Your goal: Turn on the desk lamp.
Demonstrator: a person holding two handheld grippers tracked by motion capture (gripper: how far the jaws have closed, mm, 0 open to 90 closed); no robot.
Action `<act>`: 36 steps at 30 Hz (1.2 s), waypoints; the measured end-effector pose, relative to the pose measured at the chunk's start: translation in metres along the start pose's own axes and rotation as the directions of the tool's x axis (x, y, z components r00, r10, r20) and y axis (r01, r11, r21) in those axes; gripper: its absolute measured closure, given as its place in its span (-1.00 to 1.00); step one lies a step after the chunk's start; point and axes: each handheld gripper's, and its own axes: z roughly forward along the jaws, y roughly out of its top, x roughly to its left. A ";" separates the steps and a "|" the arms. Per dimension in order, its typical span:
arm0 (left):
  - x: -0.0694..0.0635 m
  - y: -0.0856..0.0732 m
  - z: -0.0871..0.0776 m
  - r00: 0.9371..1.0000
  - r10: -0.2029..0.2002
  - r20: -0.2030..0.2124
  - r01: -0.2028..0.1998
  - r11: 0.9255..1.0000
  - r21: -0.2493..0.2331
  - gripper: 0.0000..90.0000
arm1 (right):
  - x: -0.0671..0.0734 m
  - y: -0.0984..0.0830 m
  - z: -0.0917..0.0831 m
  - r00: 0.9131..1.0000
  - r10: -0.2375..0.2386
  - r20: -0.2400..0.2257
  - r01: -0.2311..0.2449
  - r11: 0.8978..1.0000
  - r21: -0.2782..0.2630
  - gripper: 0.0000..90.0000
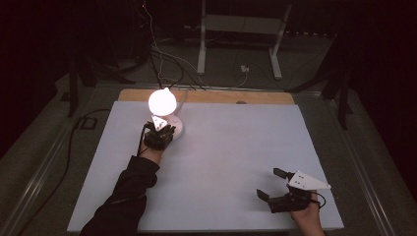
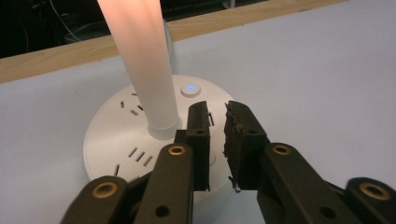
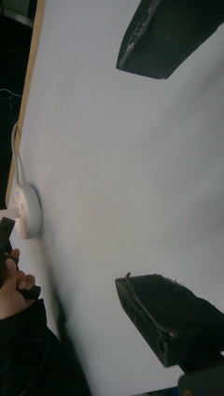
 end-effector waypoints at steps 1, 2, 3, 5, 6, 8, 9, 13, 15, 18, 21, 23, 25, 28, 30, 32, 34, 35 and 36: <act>0.000 0.000 -0.001 1.000 -0.003 -0.005 0.003 1.000 0.000 0.69 | 0.000 0.000 0.000 1.000 0.001 0.001 -0.001 1.000 0.000 -1.00; -0.001 0.000 -0.001 1.000 -0.009 -0.007 0.009 1.000 0.000 0.68 | 0.000 0.000 0.000 1.000 0.004 0.001 -0.004 1.000 0.000 -1.00; -0.001 0.001 -0.002 1.000 -0.012 -0.017 0.012 1.000 0.001 0.61 | 0.000 0.000 0.000 1.000 0.005 0.001 -0.005 1.000 0.000 -1.00; -0.002 0.001 -0.002 1.000 -0.016 -0.021 0.016 1.000 0.004 0.52 | 0.000 0.000 0.000 1.000 0.002 0.000 -0.002 1.000 0.002 -1.00; -0.003 0.001 -0.002 0.999 -0.017 -0.027 0.018 1.000 0.007 0.46 | 0.000 0.000 0.000 1.000 0.001 0.000 -0.001 1.000 0.002 -1.00; -0.004 0.001 -0.003 0.999 -0.025 -0.036 0.025 1.000 0.011 0.30 | 0.000 0.000 0.000 1.000 0.002 0.000 -0.002 1.000 -0.002 -1.00; -0.004 0.001 -0.003 0.999 -0.032 -0.030 0.032 0.999 0.014 0.26 | 0.000 0.000 0.000 1.000 0.002 0.000 -0.002 1.000 -0.002 -1.00; -0.005 0.001 -0.005 0.999 -0.038 -0.026 0.038 0.999 0.021 0.08 | -0.001 0.000 -0.001 1.000 0.004 0.001 -0.004 1.000 -0.002 -1.00; -0.004 0.001 -0.005 0.999 -0.044 -0.012 0.044 0.999 0.029 0.04 | 0.000 0.000 0.000 1.000 0.002 0.001 -0.002 1.000 0.001 -1.00; -0.003 0.001 -0.006 0.999 -0.049 -0.016 0.050 0.998 0.040 -0.07 | -0.001 0.000 -0.001 1.000 0.003 0.001 -0.003 1.000 -0.002 -1.00; -0.002 0.002 -0.007 0.998 -0.059 -0.018 0.060 0.997 0.055 -0.36 | -0.001 0.000 -0.001 1.000 0.004 0.002 -0.004 1.000 -0.002 -1.00; -0.001 0.003 -0.008 0.997 -0.072 -0.009 0.073 0.995 0.066 -0.58 | -0.001 0.000 -0.001 1.000 0.005 0.001 -0.005 1.000 -0.003 -1.00; 0.000 0.005 -0.009 0.996 -0.085 0.015 0.083 0.993 0.079 -0.74 | 0.000 0.000 -0.001 1.000 0.003 0.000 -0.003 1.000 0.000 -1.00; 0.002 0.006 -0.010 0.993 -0.092 0.078 0.083 0.990 0.114 -0.97 | -0.001 0.000 0.000 1.000 0.006 -0.001 -0.006 1.000 0.000 -1.00; 0.003 0.007 -0.012 0.992 -0.087 0.090 0.077 0.992 0.102 -0.99 | -0.001 0.000 0.000 1.000 0.007 0.000 -0.007 1.000 0.000 -1.00; 0.004 0.009 -0.015 0.990 -0.077 0.115 0.066 0.994 0.092 -0.99 | -0.001 0.000 0.000 1.000 0.007 0.000 -0.007 1.000 -0.002 -1.00; 0.006 0.011 -0.019 0.987 -0.072 0.145 0.061 0.995 0.077 -0.99 | -0.001 0.000 0.000 1.000 0.008 0.000 -0.008 1.000 -0.002 -1.00; 0.007 0.012 -0.020 0.985 -0.068 0.156 0.057 0.996 0.074 -0.99 | -0.001 0.000 0.000 1.000 0.008 0.000 -0.008 1.000 -0.002 -1.00; 0.007 0.013 -0.022 0.982 -0.062 0.176 0.051 0.996 0.068 -0.99 | -0.001 0.000 0.000 1.000 0.008 0.000 -0.008 1.000 -0.002 -1.00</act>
